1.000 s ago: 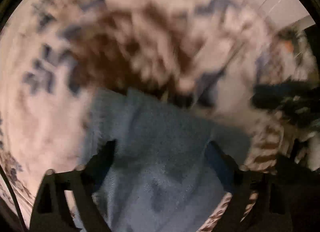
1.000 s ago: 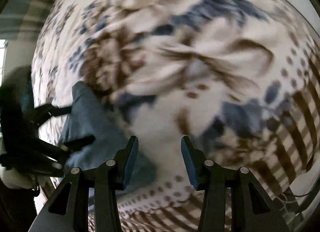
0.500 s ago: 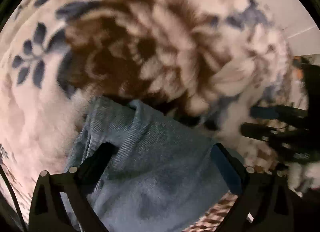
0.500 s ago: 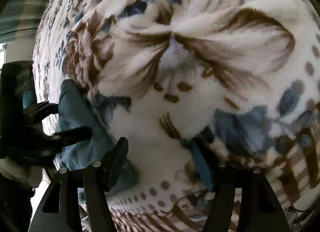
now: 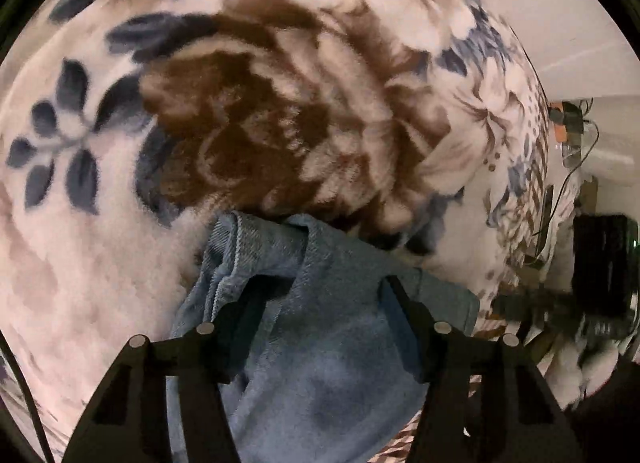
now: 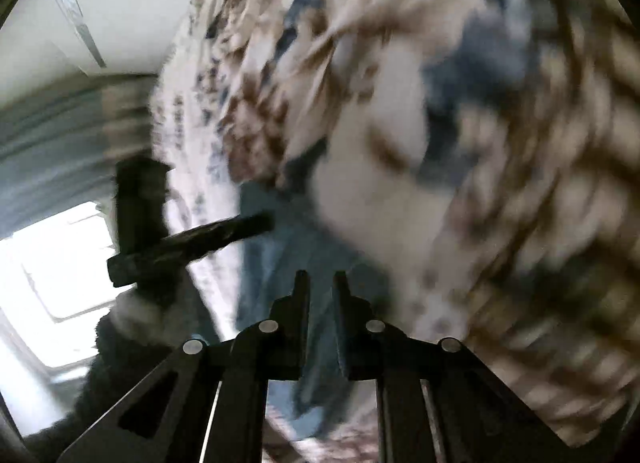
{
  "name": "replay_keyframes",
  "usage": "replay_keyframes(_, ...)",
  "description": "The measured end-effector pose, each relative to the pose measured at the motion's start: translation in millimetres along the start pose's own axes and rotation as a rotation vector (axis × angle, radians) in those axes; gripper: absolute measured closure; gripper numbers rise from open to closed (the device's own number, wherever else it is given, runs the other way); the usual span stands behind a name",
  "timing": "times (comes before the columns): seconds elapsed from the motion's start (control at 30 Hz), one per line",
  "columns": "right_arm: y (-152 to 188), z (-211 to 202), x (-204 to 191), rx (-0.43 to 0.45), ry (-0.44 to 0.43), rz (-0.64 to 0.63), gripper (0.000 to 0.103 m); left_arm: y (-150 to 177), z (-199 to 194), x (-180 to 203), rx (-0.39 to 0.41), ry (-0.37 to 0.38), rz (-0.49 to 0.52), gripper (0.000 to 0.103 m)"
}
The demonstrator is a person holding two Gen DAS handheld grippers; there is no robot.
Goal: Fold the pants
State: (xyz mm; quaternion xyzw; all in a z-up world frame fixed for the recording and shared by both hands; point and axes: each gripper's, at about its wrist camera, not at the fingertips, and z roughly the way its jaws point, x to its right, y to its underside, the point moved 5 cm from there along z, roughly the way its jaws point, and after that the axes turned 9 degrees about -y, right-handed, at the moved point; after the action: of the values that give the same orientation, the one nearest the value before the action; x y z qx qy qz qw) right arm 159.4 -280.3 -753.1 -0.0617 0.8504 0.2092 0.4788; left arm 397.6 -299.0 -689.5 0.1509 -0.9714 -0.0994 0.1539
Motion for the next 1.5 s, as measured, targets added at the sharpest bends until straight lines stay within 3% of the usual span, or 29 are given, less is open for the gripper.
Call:
replay_keyframes(0.03,7.8,2.2,2.0,0.007,-0.023,0.023,0.088,0.9,0.5,6.3,0.011,0.022,0.023,0.077)
replay_keyframes(0.07,16.2,5.9,4.9,0.012,-0.046,0.049,0.088,3.1,2.7,17.3,0.008,0.042,0.034,0.086)
replay_keyframes(0.27,40.1,33.1,-2.6,0.106,-0.209,0.133,0.088,1.6,-6.9,32.5,0.020,0.001,0.030,0.091)
replay_keyframes(0.43,34.7,65.4,-10.8,0.111,-0.089,0.070,0.088,0.6,-8.5,23.9,0.001,0.039,-0.018,0.091)
replay_keyframes(0.5,30.1,81.1,-7.2,0.108,0.030,0.025,0.103,0.0,-8.7,21.0,-0.009,0.029,-0.021,0.093)
replay_keyframes(0.6,23.2,89.8,3.0,0.100,0.120,0.035,0.103,-1.6,-9.4,2.5,-0.013,-0.047,-0.011,0.100)
replay_keyframes(0.67,20.6,96.6,3.1,0.095,0.134,0.038,0.103,-1.5,-11.1,-12.9,-0.016,-0.032,-0.055,0.102)
replay_keyframes(0.7,19.3,95.9,4.6,0.095,0.132,0.041,0.103,-1.2,-12.5,-22.6,-0.008,-0.086,-0.059,0.103)
replay_keyframes(0.73,19.1,95.8,4.1,0.095,0.138,0.035,0.103,-1.3,-13.3,-31.2,-0.003,-0.114,-0.065,0.103)
replay_keyframes(0.8,19.9,96.1,3.2,0.100,0.143,0.033,0.103,-0.9,-19.1,-39.0,0.014,-0.041,-0.124,0.103)
replay_keyframes(0.83,20.2,92.2,4.8,0.097,0.137,0.034,0.103,-0.7,-27.3,-39.8,0.041,0.031,-0.162,0.101)
replay_keyframes(0.9,20.6,86.5,2.9,0.085,0.120,0.033,0.103,1.0,-38.7,-30.2,0.067,0.109,-0.142,0.097)
replay_keyframes(0.93,21.5,81.6,3.7,0.082,0.116,0.036,0.103,2.0,-43.5,-24.1,0.087,0.108,-0.130,0.082)
replay_keyframes(0.97,21.8,76.8,3.4,0.078,0.110,0.039,0.103,2.6,-42.9,-17.8,0.086,0.122,-0.109,0.061)
replay_keyframes(1.03,24.2,70.7,1.0,0.068,0.096,0.033,0.102,1.9,-32.9,-7.1,0.070,0.083,-0.081,0.048)
replay_keyframes(1.23,24.6,63.5,-8.0,0.043,0.117,0.000,0.098,-11.9,7.6,9.2,0.010,-0.057,0.012,0.047)
replay_keyframes(1.3,22.4,60.6,-10.7,0.056,0.115,-0.008,0.097,-13.5,9.7,15.1,0.014,-0.087,0.029,0.056)
replay_keyframes(1.37,19.9,56.1,-11.0,0.072,0.121,-0.009,0.097,-11.2,6.7,29.0,0.035,-0.129,0.095,0.071)
replay_keyframes(1.43,18.1,51.4,-8.3,0.091,0.122,-0.003,0.096,-6.4,1.6,36.6,0.042,-0.138,0.127,0.077)
replay_keyframes(1.5,15.9,48.8,-4.4,0.097,0.114,0.005,0.097,-4.9,-2.0,39.5,0.046,-0.113,0.117,0.078)
